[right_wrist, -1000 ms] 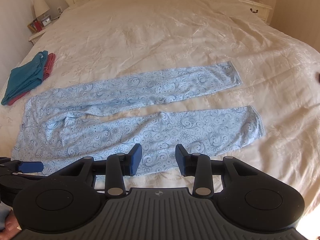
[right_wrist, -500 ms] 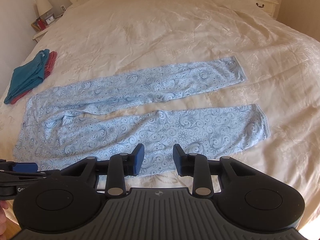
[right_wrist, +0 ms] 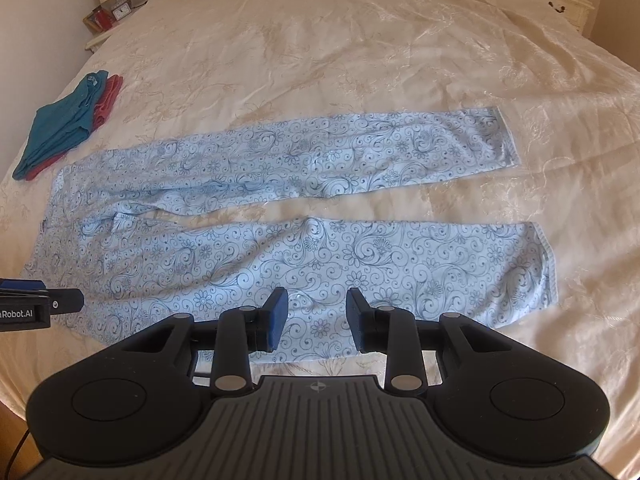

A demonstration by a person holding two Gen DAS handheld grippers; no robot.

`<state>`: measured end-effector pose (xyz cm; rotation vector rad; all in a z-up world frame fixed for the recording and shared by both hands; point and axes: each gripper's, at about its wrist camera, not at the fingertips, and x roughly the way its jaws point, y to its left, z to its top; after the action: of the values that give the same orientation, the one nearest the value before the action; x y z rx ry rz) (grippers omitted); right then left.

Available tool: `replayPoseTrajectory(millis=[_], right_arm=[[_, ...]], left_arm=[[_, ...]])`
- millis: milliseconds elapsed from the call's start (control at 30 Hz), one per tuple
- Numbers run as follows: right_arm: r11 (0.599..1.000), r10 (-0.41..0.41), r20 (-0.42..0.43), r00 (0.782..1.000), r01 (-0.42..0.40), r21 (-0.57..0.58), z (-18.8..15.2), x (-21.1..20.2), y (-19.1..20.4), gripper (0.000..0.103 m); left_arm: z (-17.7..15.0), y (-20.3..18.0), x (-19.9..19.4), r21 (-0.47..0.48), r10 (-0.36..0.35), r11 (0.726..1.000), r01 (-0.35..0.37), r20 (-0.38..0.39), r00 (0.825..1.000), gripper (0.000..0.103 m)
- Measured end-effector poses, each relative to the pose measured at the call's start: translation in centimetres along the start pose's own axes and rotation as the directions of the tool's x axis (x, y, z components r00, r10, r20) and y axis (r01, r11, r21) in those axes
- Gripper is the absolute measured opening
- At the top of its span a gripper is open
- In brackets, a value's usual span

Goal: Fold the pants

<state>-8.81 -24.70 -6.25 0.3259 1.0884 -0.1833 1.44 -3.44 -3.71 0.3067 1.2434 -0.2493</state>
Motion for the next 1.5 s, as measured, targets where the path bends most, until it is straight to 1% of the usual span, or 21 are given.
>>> replayPoseTrajectory(millis=[167, 367, 467, 600, 733, 900, 1067, 1100, 1133, 1200, 1233, 1267, 1300, 1333, 1500], right_arm=[[0.997, 0.017, 0.005, 1.000, -0.017, -0.074, 2.4, 1.7, -0.6, 0.031], [0.977, 0.023, 0.030, 0.999, -0.016, -0.214, 6.7, 3.8, -1.2, 0.031], [0.954, 0.018, 0.029, 0.999, -0.009, -0.299, 9.1, 5.6, -1.8, 0.032], [0.913, 0.001, 0.036, 0.999, 0.014, -0.407, 12.0, 8.5, -2.6, 0.032], [0.881, 0.036, 0.022, 0.999, -0.021, -0.473, 14.5, 11.7, -3.2, 0.032], [0.828, 0.053, -0.032, 0.998, -0.062, -0.558, 16.9, 15.9, -3.5, 0.032], [0.734, 0.069, -0.142, 0.987, -0.147, -0.663, 18.0, 19.6, -3.0, 0.034], [0.722, 0.076, -0.160, 0.984, -0.165, -0.672, 18.1, 20.2, -3.0, 0.038], [0.714, 0.087, -0.179, 0.980, -0.187, -0.675, 18.2, 20.6, -3.1, 0.038], [0.706, 0.112, -0.219, 0.969, -0.233, -0.669, 18.4, 20.9, -3.1, 0.038], [0.706, 0.124, -0.242, 0.962, -0.257, -0.660, 18.5, 20.9, -3.1, 0.036], [0.711, 0.144, -0.266, 0.953, -0.286, -0.642, 18.7, 20.8, -3.2, 0.031], [0.718, 0.162, -0.288, 0.944, -0.313, -0.622, 18.6, 20.6, -3.3, 0.012], [0.726, 0.170, -0.296, 0.940, -0.323, -0.607, 18.5, 20.3, -3.4, 0.004], [0.705, 0.201, -0.192, 0.961, -0.278, -0.652, 15.6, 16.6, -3.3, 0.004]], left_arm=[[1.9, 0.6, 1.0, -0.008, -0.012, 1.000, 0.012, -0.006, 1.000, 0.060], [4.9, 1.2, 3.1, 0.001, -0.010, 1.000, 0.010, -0.009, 1.000, 0.060], [6.5, 1.5, 4.2, 0.007, -0.004, 1.000, 0.004, -0.006, 1.000, 0.060], [8.5, 1.8, 5.6, 0.015, 0.005, 1.000, -0.005, -0.004, 1.000, 0.061], [10.3, 1.9, 7.3, 0.011, 0.002, 1.000, -0.002, -0.013, 1.000, 0.062], [12.6, 1.8, 9.3, -0.001, -0.028, 1.000, 0.028, -0.036, 0.999, 0.062], [14.6, 1.4, 10.6, 0.001, -0.065, 0.998, 0.065, -0.037, 0.997, 0.062], [15.0, 1.4, 10.8, 0.002, -0.071, 0.997, 0.071, -0.036, 0.997, 0.063], [15.5, 1.4, 11.2, 0.002, -0.081, 0.997, 0.082, -0.036, 0.996, 0.063], [16.3, 1.4, 11.7, -0.007, -0.110, 0.994, 0.109, -0.039, 0.993, 0.066], [16.6, 1.4, 11.9, -0.016, -0.123, 0.992, 0.123, -0.040, 0.992, 0.068], [17.0, 1.6, 12.1, -0.032, -0.142, 0.990, 0.140, -0.042, 0.989, 0.068], [17.4, 1.7, 12.4, -0.046, -0.158, 0.987, 0.156, -0.045, 0.986, 0.068], [17.8, 1.8, 12.6, -0.064, -0.174, 0.983, 0.171, -0.048, 0.984, 0.068], [19.8, 2.5, 13.7, -0.170, -0.247, 0.958, 0.232, -0.069, 0.967, 0.068]])
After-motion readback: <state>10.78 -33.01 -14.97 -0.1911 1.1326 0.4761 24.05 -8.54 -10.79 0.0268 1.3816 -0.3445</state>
